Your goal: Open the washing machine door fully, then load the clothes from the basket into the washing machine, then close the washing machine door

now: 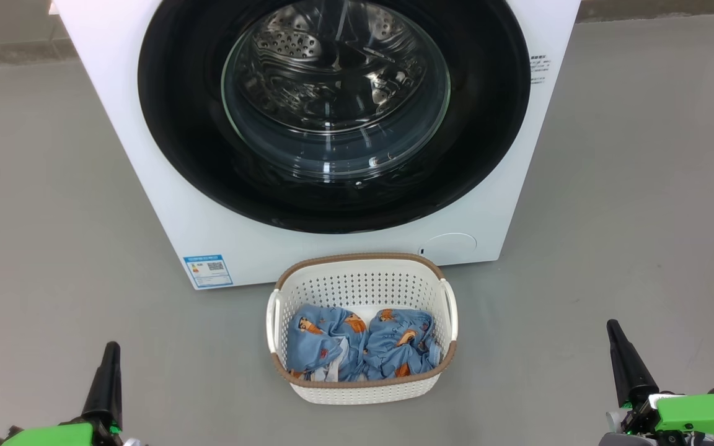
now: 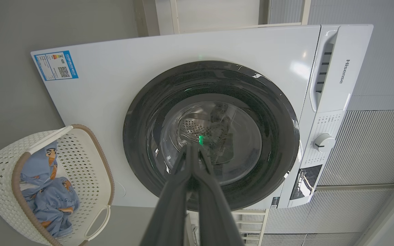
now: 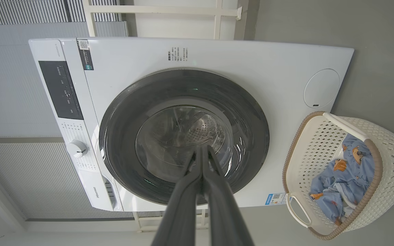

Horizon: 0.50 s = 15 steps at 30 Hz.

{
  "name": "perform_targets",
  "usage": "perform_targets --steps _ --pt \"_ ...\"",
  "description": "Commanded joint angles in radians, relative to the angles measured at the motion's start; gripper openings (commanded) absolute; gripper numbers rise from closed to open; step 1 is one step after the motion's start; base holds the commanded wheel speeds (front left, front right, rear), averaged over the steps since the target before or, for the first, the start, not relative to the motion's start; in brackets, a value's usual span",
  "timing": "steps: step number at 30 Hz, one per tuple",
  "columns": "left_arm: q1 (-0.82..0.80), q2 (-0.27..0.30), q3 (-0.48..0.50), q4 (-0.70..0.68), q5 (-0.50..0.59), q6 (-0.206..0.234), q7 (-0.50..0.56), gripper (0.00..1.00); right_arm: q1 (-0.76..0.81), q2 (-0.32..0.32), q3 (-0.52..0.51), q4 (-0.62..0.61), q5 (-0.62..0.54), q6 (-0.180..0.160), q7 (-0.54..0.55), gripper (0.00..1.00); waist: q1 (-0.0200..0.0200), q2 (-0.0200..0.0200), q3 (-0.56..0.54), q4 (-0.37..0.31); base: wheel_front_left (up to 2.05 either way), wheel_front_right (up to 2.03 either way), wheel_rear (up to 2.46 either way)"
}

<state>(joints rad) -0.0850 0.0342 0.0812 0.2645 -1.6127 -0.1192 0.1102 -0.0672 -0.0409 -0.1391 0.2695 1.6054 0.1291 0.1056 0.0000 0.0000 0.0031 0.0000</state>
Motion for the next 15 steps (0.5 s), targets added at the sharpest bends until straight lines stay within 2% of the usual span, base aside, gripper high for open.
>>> perform_targets --steps 1,2,3,9,13,15 --pt "-0.023 0.016 0.033 -0.02 0.004 -0.012 0.003 0.0 -0.041 -0.009 0.026 -0.025 0.003 0.002 0.007 0.0 0.0 0.0 0.0 0.0 0.0 0.0 0.0" --pt "-0.023 0.016 0.033 -0.02 0.004 -0.012 0.003 0.0 -0.041 -0.009 0.026 -0.025 0.003 0.002 0.007 0.0 0.0 0.0 0.0 0.0 0.0 0.0 0.0" --pt "0.0 0.0 0.0 0.0 0.0 0.0 0.0 1.0 0.0 0.0 0.0 0.0 0.0 0.0 0.0 1.0 0.0 0.0 0.0 0.0 0.0 0.0 0.0" --pt "0.011 -0.012 -0.011 0.028 0.002 0.0 -0.007 1.0 0.018 0.007 0.0 0.028 -0.002 0.0 -0.005 1.0 0.0003 0.0 0.0 0.0 0.0 0.0 0.0" --pt "0.008 -0.011 -0.021 0.022 0.005 0.0 -0.017 1.0 0.019 0.006 0.0 0.019 -0.006 0.0 -0.011 1.0 0.0023 0.0 -0.002 0.0 0.0 0.0 0.0" --pt "0.007 -0.01 -0.026 0.019 0.007 0.0 -0.022 1.0 0.021 0.005 0.0 0.014 -0.008 0.0 -0.013 1.0 0.0012 0.0 -0.002 0.0 0.0 0.0 0.0"
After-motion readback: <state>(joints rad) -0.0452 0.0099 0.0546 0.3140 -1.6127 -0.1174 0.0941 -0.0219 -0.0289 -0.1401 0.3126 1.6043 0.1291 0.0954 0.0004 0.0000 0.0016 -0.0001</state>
